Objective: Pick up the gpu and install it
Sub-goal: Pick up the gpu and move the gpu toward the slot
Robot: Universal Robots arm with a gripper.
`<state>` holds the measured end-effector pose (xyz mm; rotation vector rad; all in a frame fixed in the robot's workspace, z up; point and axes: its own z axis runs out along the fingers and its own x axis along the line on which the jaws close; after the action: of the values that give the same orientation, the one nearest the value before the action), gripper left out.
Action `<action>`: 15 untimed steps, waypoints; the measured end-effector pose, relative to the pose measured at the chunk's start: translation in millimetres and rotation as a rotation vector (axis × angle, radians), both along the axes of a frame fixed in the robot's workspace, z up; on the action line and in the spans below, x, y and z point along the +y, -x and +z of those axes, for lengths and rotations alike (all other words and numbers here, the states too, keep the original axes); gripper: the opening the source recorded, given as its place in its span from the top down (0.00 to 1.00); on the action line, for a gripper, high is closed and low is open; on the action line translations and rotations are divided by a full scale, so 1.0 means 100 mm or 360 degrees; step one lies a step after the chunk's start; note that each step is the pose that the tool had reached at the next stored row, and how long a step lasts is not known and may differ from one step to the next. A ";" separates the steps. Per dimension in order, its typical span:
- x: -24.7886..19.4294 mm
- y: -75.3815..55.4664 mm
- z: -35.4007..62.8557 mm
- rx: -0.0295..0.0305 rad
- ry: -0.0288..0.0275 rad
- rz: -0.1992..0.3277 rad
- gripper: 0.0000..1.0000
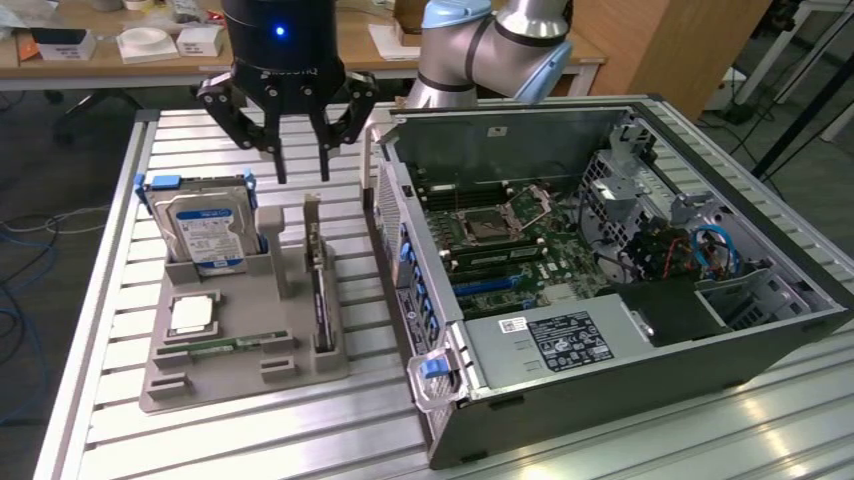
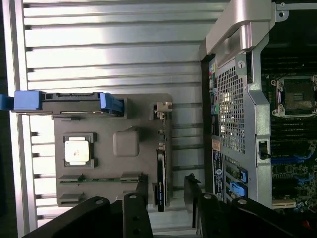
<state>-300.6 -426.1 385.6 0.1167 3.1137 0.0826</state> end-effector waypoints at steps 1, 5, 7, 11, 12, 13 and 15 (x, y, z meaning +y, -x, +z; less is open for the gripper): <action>0.000 0.00 0.000 0.00000 0.00000 0.0000 0.53; 0.000 0.00 0.000 0.00000 0.00000 0.0000 0.53; 0.000 0.00 0.000 -0.00001 0.00000 0.0000 0.53; 0.000 0.00 -0.005 0.00000 0.00000 0.0000 0.53; 0.000 0.00 -0.009 0.00000 0.00000 0.0000 0.53; 0.000 0.00 -0.014 -0.00001 0.00000 0.0000 0.53; 0.000 0.00 -0.022 0.00000 0.00000 0.0000 0.53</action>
<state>-300.5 -426.1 383.4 0.1167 3.1137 0.0825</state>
